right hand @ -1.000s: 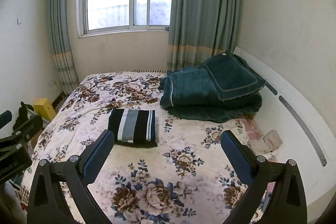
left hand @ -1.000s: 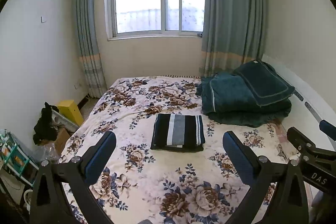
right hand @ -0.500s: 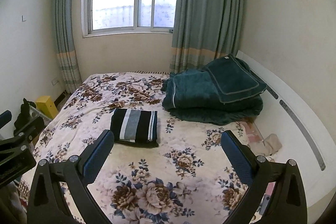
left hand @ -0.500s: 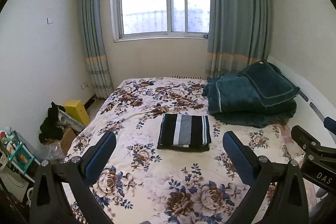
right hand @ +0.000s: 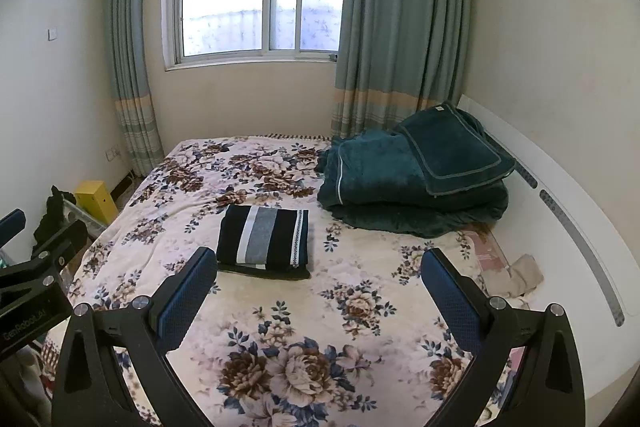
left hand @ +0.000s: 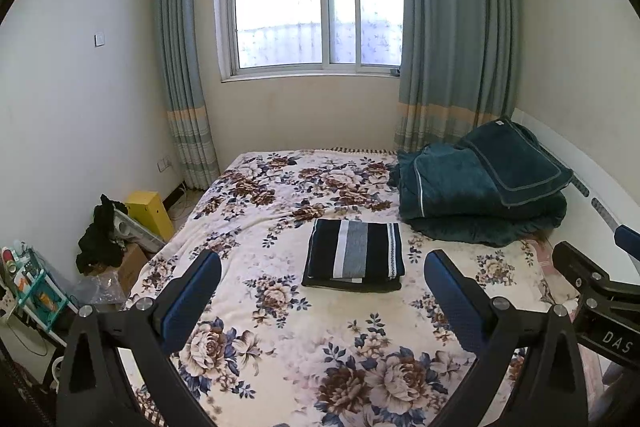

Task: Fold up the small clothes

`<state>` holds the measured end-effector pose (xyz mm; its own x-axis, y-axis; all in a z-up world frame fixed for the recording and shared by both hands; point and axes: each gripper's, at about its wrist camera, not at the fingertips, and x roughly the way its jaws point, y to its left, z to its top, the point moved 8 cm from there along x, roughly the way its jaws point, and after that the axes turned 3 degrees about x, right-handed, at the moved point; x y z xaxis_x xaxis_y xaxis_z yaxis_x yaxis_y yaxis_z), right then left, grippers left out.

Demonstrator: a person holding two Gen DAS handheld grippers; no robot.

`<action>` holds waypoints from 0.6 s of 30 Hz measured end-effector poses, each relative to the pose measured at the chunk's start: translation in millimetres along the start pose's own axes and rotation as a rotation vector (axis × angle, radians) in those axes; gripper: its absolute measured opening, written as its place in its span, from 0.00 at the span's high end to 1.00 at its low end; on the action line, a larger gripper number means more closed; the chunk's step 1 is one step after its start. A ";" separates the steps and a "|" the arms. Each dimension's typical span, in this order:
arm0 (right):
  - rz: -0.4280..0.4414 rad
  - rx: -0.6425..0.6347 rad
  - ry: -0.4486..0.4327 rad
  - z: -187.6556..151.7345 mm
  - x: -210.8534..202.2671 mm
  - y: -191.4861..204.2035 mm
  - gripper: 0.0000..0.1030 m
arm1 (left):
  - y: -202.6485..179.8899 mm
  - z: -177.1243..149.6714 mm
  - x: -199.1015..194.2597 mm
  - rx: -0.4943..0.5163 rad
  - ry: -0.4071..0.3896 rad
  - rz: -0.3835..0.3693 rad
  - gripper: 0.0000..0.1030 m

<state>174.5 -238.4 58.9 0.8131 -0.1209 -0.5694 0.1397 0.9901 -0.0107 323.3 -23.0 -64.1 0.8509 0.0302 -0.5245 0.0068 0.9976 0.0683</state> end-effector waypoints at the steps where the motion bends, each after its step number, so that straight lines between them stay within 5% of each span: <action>1: 0.000 0.001 0.001 -0.3 0.0 0.1 0.00 | 0.3 -0.1 -0.5 -0.001 0.000 0.001 0.00; 18: 0.021 -0.001 0.010 1.8 2.1 1.0 0.00 | -4.5 0.4 -7.0 -0.007 0.004 -0.009 0.00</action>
<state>177.3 -237.8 59.2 0.8100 -0.0989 -0.5781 0.1218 0.9926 0.0008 317.6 -27.7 -60.4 0.8485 0.0212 -0.5287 0.0107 0.9983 0.0571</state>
